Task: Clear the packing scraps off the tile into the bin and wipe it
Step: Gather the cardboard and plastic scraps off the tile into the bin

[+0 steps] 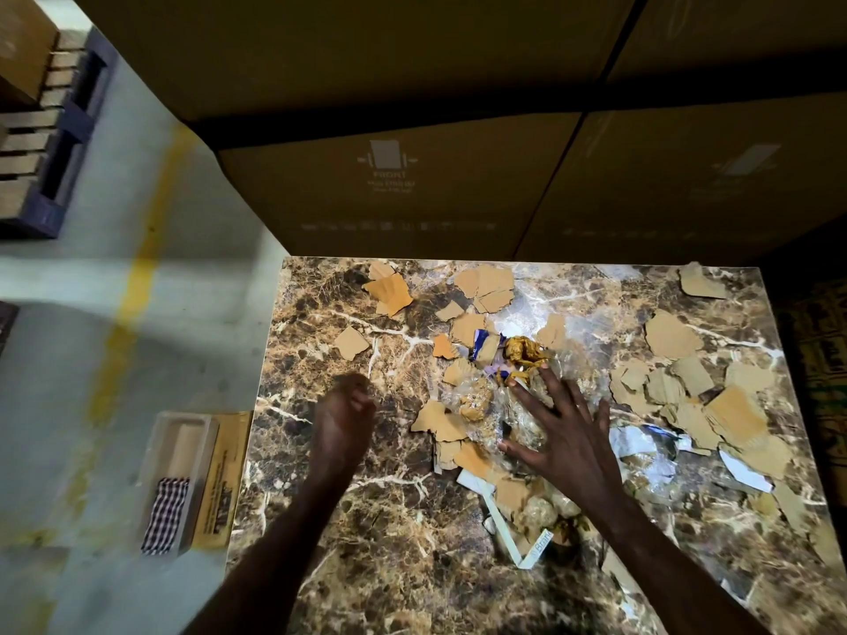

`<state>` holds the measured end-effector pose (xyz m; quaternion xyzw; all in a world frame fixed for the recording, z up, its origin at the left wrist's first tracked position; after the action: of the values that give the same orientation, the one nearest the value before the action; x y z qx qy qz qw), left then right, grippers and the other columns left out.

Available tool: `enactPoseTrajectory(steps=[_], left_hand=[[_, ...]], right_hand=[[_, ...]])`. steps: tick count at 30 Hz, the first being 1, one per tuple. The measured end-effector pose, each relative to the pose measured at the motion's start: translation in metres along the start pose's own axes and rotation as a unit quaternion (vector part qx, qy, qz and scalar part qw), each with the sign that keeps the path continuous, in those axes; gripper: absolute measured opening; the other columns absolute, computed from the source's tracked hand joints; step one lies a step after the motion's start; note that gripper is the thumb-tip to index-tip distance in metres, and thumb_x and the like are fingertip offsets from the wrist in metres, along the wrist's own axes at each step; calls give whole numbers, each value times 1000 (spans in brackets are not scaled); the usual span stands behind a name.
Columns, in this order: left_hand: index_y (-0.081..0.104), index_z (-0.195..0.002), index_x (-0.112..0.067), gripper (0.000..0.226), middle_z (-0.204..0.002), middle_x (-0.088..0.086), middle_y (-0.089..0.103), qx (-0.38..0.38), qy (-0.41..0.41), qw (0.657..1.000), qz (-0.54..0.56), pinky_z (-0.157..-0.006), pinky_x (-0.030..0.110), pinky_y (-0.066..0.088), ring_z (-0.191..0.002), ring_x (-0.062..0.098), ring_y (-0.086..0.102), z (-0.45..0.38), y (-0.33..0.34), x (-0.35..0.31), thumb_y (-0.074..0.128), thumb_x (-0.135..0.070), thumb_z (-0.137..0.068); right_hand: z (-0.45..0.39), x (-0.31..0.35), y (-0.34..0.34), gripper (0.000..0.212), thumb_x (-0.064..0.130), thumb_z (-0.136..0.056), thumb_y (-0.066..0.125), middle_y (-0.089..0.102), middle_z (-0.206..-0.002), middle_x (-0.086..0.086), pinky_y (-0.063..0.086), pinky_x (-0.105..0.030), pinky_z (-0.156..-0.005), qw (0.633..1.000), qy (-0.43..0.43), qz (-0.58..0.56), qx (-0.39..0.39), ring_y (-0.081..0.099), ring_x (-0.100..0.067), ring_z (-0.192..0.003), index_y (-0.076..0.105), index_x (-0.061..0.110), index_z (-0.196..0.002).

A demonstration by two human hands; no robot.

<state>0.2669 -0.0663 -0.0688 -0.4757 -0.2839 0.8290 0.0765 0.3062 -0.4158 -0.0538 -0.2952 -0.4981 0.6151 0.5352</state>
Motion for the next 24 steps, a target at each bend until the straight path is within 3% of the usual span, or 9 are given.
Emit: enactPoseTrajectory(steps=[1, 3, 6, 8, 11, 15, 17, 20, 24], left_hand=[[62, -125, -29, 25, -113, 5, 70, -41, 14, 999, -6, -62, 41, 67, -84, 19, 74, -7, -11, 2, 64, -16, -104], [53, -146, -30, 46, -144, 6, 56, -108, 39, 988, -102, -99, 51, 62, -125, 25, 62, -23, -26, 8, 67, -27, -103], [21, -169, -29, 71, -176, 4, 15, -44, 46, 966, -249, -129, 56, 16, -162, 41, 13, -47, -25, 18, 56, -42, -109], [2, -171, -29, 74, -175, 1, -5, 33, 61, 947, -313, -130, 55, 2, -162, 40, -6, -58, -12, 22, 43, -46, -112], [-11, -169, -32, 70, -176, -1, -15, 105, 96, 912, -384, -133, 57, 5, -162, 41, -9, -60, 11, 12, 31, -40, -114], [8, -167, -46, 77, -176, -10, -5, 160, 213, 873, -409, -133, 57, 7, -162, 31, -7, -37, 48, -18, 35, -8, -106], [21, -166, -45, 76, -175, -14, 5, 194, 271, 861, -383, -134, 57, 6, -163, 26, -5, -25, 61, -24, 43, -5, -105], [37, -164, -35, 67, -166, -13, 8, 226, 244, 895, -297, -134, 54, 9, -159, 17, -3, -12, 71, -33, 38, -6, -104], [48, -158, -38, 79, -177, 14, 18, 269, 178, 924, -207, -122, 48, 43, -158, 33, 31, -10, 69, -37, 37, 15, -99]], right_hand=[[0, 0, 0, 93, 99, -82, 31, -20, -177, 8, 13, -77, -121, 1000, 0, -1, -2, 4, -29, -165, -3, 64, -160], [0, 1, 0, 94, 99, -81, 31, -18, -177, 8, 13, -77, -122, 1000, -1, 2, -3, 4, -29, -165, -1, 62, -161], [0, 1, 0, 94, 98, -82, 34, -17, -177, 8, 13, -77, -122, 1000, 0, 0, -1, 4, -29, -165, 2, 62, -162], [0, 2, 0, 94, 98, -82, 36, -16, -178, 8, 13, -77, -122, 1000, -2, 0, -4, 5, -29, -165, 1, 62, -162], [-1, 1, 1, 94, 97, -83, 37, -18, -177, 9, 13, -77, -122, 1000, -5, 4, -1, 4, -29, -165, -4, 64, -160], [0, 0, 2, 93, 97, -83, 36, -16, -177, 9, 15, -77, -121, 1000, -5, -2, -4, 4, -29, -165, 0, 63, -161], [-1, 1, 2, 92, 99, -82, 30, -18, -177, 9, 14, -77, -121, 1000, -6, -4, -2, 4, -29, -165, 2, 62, -162], [-1, -1, 2, 92, 101, -80, 18, -21, -176, 10, 12, -77, -122, 1000, -3, -2, 3, 0, -29, -164, 1, 61, -162], [-1, 0, 2, 92, 101, -81, 15, -22, -176, 9, 10, -77, -122, 1000, -4, -5, 3, -1, -30, -164, 0, 61, -162]])
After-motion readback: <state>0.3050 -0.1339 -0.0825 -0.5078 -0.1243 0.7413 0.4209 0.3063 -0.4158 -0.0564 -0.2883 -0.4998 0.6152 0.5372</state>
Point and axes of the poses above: each hand's wrist, its own z-axis away from the middle knuckle, its own y-axis out of the palm, x = y × z, the point moved 3 cm from there along -z, towards the middle knuckle
